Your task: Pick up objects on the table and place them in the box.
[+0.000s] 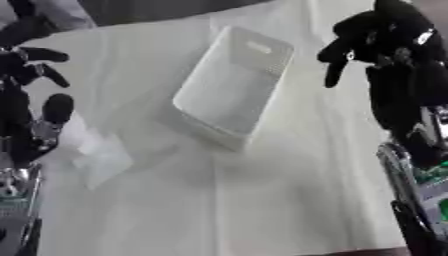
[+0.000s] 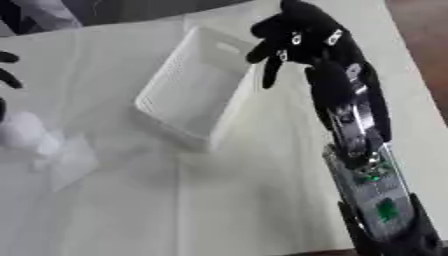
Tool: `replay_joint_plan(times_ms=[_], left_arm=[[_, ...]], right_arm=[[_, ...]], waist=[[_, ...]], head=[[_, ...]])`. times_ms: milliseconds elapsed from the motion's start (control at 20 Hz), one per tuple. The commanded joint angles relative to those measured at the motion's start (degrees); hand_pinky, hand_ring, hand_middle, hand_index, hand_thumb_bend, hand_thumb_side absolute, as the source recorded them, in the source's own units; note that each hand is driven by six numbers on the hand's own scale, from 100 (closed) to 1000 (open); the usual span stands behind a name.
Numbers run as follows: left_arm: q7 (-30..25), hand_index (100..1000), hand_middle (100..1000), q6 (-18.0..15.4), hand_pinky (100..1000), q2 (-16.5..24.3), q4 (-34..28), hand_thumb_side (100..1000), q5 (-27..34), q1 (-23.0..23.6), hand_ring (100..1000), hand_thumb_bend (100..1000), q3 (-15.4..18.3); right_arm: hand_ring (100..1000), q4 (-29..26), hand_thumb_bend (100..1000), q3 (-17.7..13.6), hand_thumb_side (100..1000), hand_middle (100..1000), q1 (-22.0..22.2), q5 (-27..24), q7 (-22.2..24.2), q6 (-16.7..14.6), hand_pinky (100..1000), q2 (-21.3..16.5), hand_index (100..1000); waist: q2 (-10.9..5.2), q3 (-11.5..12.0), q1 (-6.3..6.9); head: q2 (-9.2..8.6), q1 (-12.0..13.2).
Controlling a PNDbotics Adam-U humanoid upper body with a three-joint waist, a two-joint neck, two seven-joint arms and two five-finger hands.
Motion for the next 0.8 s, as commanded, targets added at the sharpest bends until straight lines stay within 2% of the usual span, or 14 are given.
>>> replay_joint_plan(times_ms=[50,100,150,350,800], left_arm=[[-1.0,891,744,2.0,445,1.1,-0.8,684,-2.3,0.3,681,843,0.8],[-1.4,891,742,2.4,437,1.8,-0.8,686,-3.9,0.6,677,835,1.3],[-1.9,893,756,2.8,473,2.6,-0.8,677,-5.5,0.9,694,884,1.7],[-4.6,891,774,3.9,540,6.3,-0.8,693,-13.4,2.3,723,927,3.0],[-7.6,874,770,5.0,566,10.8,-0.8,716,-22.8,4.2,720,946,3.2]], right_arm=[[590,-1.1,100,0.1,1000,707,-0.2,0.1,0.4,0.0,330,0.0,919],[590,-1.1,100,0.1,1000,708,-0.2,0.1,0.5,0.0,330,-0.1,919],[588,-1.1,100,0.1,1000,707,-0.2,0.1,0.6,0.1,328,-0.2,918],[585,-1.1,100,0.2,1000,705,0.0,0.0,0.9,0.2,325,-0.4,916],[570,-1.1,100,0.2,1000,700,0.0,-0.2,1.5,0.2,317,-0.5,908]], waist=[[-0.60,0.1,-0.05],[-0.58,0.2,-0.03],[-0.57,0.2,0.04],[-0.54,0.3,0.32],[-0.45,0.3,0.39]], head=[[-0.41,1.1],[-0.41,1.1],[-0.41,1.1],[-0.41,1.2],[-0.41,1.1]])
